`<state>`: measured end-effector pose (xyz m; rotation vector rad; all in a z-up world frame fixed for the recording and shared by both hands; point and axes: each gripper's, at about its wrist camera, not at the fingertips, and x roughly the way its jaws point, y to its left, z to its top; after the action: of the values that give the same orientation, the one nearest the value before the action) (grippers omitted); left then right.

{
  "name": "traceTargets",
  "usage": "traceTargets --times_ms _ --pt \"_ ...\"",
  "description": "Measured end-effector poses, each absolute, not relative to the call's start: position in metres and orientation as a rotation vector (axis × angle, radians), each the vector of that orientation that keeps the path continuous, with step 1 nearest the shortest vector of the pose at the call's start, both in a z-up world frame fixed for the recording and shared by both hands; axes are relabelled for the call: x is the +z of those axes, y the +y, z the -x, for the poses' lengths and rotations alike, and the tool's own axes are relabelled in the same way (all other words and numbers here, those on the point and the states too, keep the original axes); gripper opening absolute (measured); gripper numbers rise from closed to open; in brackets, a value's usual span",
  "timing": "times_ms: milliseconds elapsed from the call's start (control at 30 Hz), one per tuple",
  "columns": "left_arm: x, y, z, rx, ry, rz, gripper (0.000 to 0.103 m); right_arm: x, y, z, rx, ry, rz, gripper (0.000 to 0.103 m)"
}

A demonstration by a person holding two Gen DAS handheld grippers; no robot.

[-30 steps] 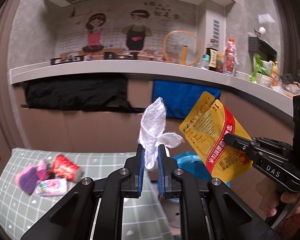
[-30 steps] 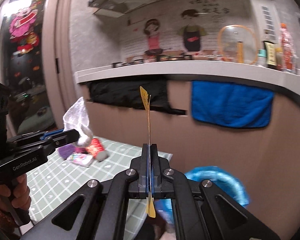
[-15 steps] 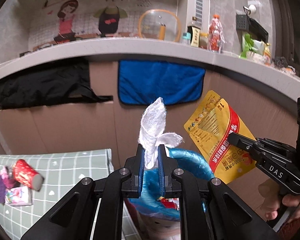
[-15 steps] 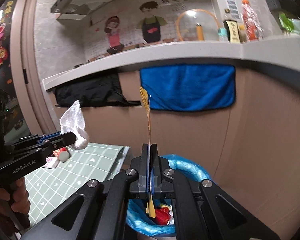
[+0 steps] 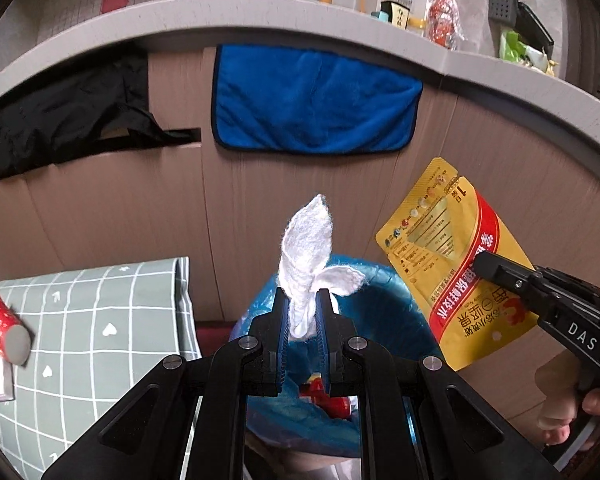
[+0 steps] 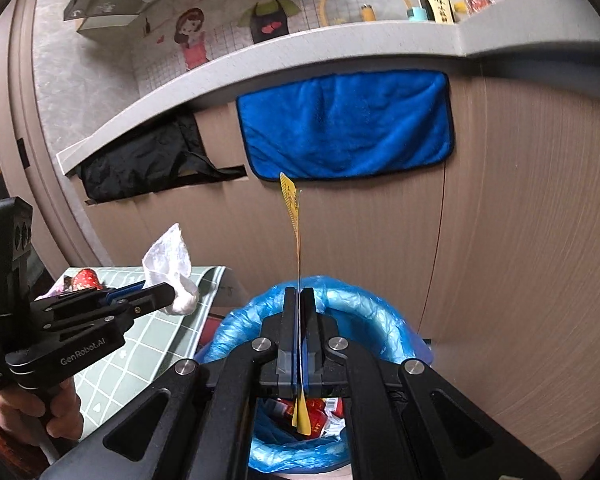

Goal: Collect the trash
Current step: 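Carry the white tissue with the left gripper while the right carries the yellow packet to the bin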

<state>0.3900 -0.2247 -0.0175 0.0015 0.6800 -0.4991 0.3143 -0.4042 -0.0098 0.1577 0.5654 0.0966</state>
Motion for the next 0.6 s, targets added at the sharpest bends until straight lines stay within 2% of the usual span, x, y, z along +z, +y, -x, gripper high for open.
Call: traceTargets --times_ms 600 --pt "-0.060 -0.234 -0.420 -0.498 0.788 0.001 0.013 -0.052 -0.412 -0.345 0.067 0.682 -0.191 0.001"
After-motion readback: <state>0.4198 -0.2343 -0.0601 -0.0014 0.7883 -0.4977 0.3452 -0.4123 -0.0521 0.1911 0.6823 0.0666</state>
